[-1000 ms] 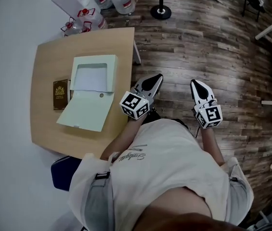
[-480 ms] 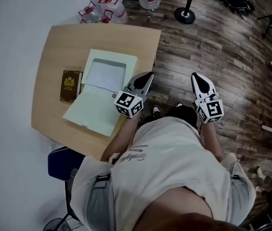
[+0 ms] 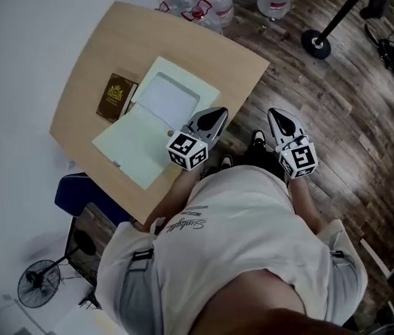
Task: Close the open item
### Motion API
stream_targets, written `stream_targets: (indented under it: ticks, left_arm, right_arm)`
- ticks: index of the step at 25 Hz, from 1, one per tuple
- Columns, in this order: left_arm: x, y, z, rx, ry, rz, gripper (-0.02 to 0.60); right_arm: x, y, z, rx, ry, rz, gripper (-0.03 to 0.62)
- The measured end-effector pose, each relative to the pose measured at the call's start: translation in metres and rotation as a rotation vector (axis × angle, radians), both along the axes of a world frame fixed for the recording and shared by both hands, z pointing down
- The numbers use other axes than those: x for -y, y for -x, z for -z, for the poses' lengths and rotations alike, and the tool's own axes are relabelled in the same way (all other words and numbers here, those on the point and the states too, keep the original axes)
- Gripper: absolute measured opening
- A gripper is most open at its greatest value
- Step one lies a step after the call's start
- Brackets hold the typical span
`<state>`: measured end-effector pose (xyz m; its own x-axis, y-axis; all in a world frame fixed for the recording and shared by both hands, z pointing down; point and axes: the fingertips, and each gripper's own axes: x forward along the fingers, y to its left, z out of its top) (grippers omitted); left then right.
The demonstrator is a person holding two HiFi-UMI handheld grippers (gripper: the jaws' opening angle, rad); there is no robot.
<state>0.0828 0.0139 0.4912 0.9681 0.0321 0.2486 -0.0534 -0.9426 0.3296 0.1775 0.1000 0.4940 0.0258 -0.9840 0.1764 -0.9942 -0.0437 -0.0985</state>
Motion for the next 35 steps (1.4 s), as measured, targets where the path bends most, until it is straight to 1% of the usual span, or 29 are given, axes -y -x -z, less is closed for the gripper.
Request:
stream_targets:
  ticks: [2,5,9,12,15,18,21,24,27,32,35]
  left_arm:
    - [0.016,-0.006,0.001,0.019,-0.012,0.065,0.015]
    - [0.041,-0.010,-0.007,0.057,-0.017,0.182,0.015]
    - [0.075,-0.010,-0.003,0.047,-0.025,0.353,0.015]
    - [0.082,0.016,0.000,0.044,-0.017,0.519,0.015]
    - [0.083,0.055,-0.011,0.099,0.004,0.669,0.015]
    - [0.085,0.092,-0.020,0.126,0.035,0.788,0.015]
    - [0.085,0.123,-0.021,0.128,0.038,0.892,0.015]
    - [0.089,0.145,-0.020,0.106,0.033,0.946,0.015]
    - [0.092,0.166,-0.018,0.072,0.013,0.965,0.015]
    - [0.104,0.215,-0.016,0.074,-0.055,0.982,0.015]
    - [0.109,0.247,-0.005,0.068,-0.125,1.024,0.015]
  right_arm:
    - [0.027,-0.011,0.001,-0.003,-0.018,0.095,-0.005]
    - [0.054,-0.022,-0.002,0.006,-0.027,0.211,-0.005]
    - [0.090,-0.029,-0.014,0.020,0.001,0.366,-0.005]
    - [0.107,-0.015,-0.027,0.042,0.035,0.543,-0.005]
    - [0.128,0.007,-0.035,0.045,0.055,0.701,-0.005]
    - [0.153,0.035,-0.037,0.033,0.055,0.820,-0.005]
    - [0.167,0.065,-0.036,0.036,0.049,0.905,-0.005]
    - [0.177,0.095,-0.032,0.024,0.044,0.964,-0.005]
    - [0.184,0.122,-0.031,-0.008,0.040,1.003,-0.005]
    - [0.198,0.162,-0.012,-0.016,0.020,0.976,-0.005]
    - [0.202,0.185,-0.014,-0.045,0.030,0.980,-0.005]
